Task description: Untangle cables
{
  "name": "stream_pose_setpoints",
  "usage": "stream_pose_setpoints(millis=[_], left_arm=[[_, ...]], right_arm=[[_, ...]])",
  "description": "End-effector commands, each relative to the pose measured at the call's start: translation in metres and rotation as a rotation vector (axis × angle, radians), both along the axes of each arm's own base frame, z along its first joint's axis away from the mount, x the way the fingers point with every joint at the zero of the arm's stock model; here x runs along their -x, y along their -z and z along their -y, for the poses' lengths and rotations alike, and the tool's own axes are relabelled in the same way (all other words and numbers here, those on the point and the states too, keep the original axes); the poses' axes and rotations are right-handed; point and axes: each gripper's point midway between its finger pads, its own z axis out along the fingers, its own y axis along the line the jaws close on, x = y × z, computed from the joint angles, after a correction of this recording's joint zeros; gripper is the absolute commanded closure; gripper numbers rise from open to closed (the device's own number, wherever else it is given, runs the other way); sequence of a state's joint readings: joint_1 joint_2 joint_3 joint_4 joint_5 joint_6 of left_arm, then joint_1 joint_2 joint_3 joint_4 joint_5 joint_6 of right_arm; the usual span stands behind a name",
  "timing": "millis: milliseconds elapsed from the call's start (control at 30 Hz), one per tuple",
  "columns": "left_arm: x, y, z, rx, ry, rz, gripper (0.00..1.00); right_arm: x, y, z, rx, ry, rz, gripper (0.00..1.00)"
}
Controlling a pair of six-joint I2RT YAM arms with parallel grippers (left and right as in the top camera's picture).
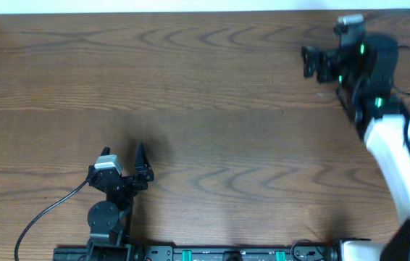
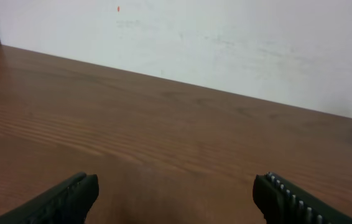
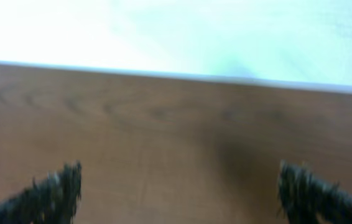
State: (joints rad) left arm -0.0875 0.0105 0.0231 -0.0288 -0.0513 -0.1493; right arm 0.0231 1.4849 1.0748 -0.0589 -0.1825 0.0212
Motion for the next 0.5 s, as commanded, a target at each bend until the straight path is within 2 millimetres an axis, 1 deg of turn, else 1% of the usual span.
stream_pose_setpoints(millis=[0, 133, 233, 267, 400, 467], left_arm=[[0.001, 0.018, -0.003, -0.024, -0.015, -0.054, 0.16], [0.001, 0.018, -0.003, -0.024, -0.015, -0.054, 0.16], [0.001, 0.018, -0.003, -0.024, -0.015, -0.054, 0.16], [0.001, 0.018, -0.003, -0.024, -0.015, -0.054, 0.16], [0.001, 0.018, -0.003, -0.024, -0.015, -0.054, 0.16], [0.001, 0.018, -0.003, -0.024, -0.015, -0.054, 0.16]], right_arm=[[0.033, 0.013, 0.015, -0.036, 0.114, 0.092, 0.01], [0.062, 0.03, 0.017, -0.041, 0.119, 0.183, 0.01], [0.09, 0.05, 0.019, -0.058, 0.129, 0.243, 0.01], [0.1, 0.056, 0.022, -0.075, 0.152, 0.259, 0.01], [0.128, 0.078, 0.033, -0.138, 0.232, 0.269, 0.01], [0.153, 0.096, 0.038, -0.148, 0.262, 0.265, 0.01]])
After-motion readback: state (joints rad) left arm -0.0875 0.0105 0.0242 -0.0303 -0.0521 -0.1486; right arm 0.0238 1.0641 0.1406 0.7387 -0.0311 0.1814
